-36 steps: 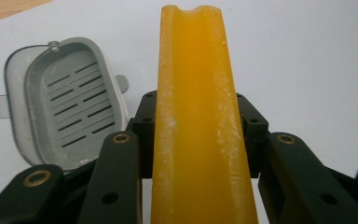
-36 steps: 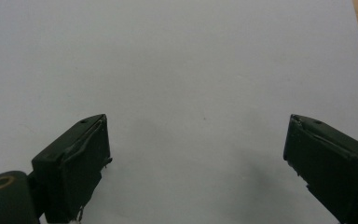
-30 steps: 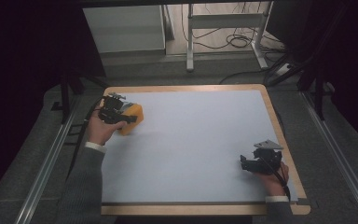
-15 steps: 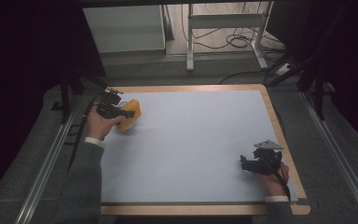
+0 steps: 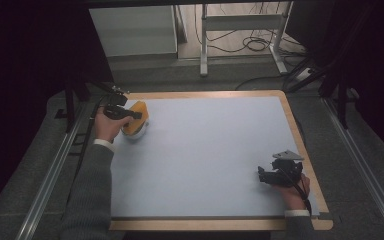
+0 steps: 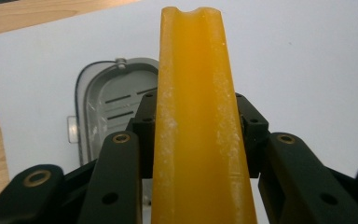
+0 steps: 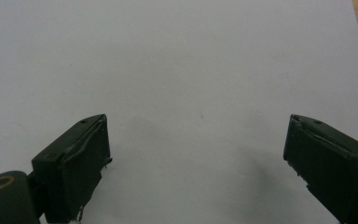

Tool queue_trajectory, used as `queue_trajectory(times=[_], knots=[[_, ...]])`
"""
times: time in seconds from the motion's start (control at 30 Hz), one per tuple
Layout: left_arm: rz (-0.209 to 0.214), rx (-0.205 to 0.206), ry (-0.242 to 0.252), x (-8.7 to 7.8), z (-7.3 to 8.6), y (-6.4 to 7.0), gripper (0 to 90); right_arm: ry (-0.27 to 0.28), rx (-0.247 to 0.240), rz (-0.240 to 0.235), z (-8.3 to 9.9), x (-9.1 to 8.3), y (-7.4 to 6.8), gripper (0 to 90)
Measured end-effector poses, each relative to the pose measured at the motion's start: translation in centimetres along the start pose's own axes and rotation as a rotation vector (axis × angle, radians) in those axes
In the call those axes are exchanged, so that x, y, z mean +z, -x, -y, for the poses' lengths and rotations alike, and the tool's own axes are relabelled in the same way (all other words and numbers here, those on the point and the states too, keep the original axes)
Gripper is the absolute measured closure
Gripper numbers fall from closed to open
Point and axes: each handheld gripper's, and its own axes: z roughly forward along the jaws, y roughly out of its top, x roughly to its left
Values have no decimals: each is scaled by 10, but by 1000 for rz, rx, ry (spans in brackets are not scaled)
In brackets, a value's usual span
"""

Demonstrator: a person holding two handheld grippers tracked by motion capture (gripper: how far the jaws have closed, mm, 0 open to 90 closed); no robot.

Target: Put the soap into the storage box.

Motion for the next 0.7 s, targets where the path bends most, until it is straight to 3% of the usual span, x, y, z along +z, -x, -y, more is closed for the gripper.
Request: queue_trajectory(times=[0.27,0.37,0.47,0.7], knots=[[-6,-32,-15,13,-3,-10,607,-2,2,3,1,0,2,71],[-23,-44,13,14,-4,-12,607,-2,2,2,1,0,3,71],[5,-68,3,15,-6,-18,606,-3,6,4,2,0,4,71],[-48,-92,10,24,-4,-27,606,-3,12,10,3,0,5,71]])
